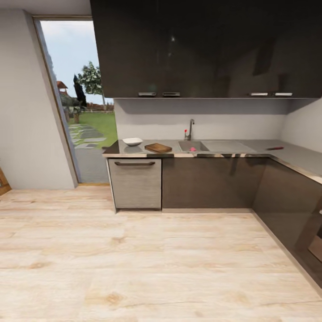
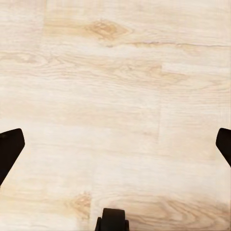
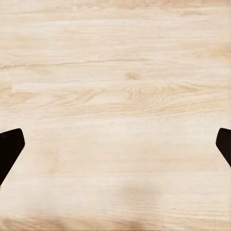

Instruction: In the kitchen, take the Vidalia onion out of the sink, dice it on the chopping board with the paring knife, put the diced onion into the bowl on the countertop, then place both the paring knife and the chopping board into the sink.

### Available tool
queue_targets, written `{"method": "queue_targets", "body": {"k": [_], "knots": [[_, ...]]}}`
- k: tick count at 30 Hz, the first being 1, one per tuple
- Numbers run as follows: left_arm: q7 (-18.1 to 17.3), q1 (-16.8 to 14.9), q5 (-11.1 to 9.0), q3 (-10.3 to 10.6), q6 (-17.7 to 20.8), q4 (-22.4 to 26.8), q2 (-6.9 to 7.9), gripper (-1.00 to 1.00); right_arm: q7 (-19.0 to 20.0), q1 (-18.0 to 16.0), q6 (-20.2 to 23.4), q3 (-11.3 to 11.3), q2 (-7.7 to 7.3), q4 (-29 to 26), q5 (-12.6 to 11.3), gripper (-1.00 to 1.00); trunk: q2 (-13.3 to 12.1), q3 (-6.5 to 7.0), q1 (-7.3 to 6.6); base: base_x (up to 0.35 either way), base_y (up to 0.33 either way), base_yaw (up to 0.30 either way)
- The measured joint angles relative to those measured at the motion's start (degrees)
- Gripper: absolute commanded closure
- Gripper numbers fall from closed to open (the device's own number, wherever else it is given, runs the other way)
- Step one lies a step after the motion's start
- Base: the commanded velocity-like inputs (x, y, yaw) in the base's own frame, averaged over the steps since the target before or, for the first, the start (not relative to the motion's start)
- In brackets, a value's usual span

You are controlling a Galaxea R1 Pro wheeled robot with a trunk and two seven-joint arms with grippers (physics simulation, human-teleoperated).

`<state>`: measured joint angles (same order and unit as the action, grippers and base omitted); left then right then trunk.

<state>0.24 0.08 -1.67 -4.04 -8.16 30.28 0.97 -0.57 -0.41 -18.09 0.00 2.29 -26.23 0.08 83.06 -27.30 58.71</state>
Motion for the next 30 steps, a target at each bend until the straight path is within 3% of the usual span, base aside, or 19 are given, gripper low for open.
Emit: {"method": "queue_targets", "body": {"k": [30], "knots": [[0.00,0.00,0.00,0.03,0.00,-0.38,-0.03,-1.00,0.01,0.00,0.04,0.08,0.06,0.00,0.05,-1.00,0.00,0.00,0.01,0.192,0.000,0.018]]}}
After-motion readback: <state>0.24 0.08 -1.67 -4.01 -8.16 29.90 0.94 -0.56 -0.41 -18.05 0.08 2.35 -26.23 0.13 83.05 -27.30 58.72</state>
